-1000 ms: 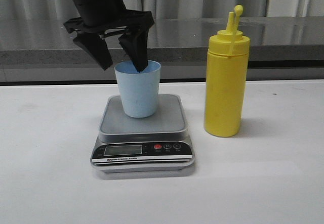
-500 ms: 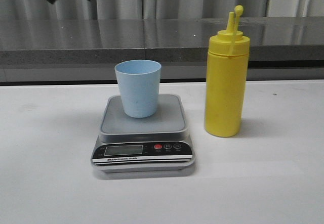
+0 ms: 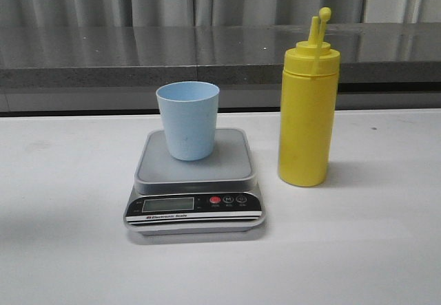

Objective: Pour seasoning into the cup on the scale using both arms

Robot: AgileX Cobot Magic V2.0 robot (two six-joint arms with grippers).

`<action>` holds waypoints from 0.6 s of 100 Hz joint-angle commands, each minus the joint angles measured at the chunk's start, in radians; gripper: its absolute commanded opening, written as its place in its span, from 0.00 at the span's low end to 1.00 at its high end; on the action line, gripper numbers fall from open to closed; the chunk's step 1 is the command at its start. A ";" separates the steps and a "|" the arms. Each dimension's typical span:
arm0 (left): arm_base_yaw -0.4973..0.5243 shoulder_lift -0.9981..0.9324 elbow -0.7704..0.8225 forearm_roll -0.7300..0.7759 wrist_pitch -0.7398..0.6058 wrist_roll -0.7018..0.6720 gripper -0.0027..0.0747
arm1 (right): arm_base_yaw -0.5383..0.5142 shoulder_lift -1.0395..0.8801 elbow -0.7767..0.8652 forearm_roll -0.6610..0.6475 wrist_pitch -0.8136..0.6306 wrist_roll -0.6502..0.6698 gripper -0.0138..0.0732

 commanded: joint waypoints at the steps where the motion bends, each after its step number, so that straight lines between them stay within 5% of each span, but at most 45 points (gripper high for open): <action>1: 0.022 -0.124 0.077 -0.016 -0.134 -0.008 0.75 | -0.007 -0.019 -0.021 -0.013 -0.079 -0.010 0.08; 60: 0.056 -0.779 0.637 -0.016 -0.302 -0.008 0.75 | -0.007 -0.019 -0.021 -0.013 -0.079 -0.010 0.08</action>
